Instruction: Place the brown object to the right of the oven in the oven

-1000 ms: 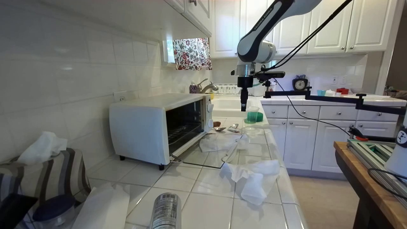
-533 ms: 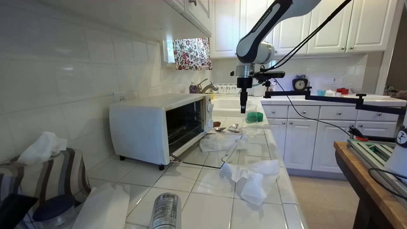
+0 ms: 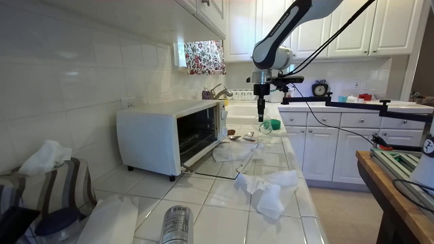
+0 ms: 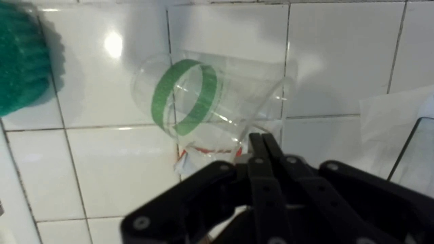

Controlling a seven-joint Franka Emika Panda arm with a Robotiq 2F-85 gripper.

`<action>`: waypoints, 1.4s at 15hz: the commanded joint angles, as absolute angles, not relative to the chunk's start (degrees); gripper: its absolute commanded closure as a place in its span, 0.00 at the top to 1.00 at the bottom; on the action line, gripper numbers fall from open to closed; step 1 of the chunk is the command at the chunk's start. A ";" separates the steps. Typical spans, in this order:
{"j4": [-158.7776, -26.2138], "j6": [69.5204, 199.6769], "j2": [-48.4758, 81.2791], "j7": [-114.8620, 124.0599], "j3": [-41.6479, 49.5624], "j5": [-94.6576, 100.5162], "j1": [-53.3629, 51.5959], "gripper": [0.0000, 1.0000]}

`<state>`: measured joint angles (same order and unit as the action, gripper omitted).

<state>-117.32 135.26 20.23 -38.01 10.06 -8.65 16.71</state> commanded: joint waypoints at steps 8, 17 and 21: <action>-116.05 133.56 20.39 -35.00 9.67 -6.19 17.57 0.06; -119.35 129.89 14.95 -28.77 11.54 -0.04 16.83 0.00; -119.86 128.43 13.96 -26.44 12.33 2.57 16.88 0.00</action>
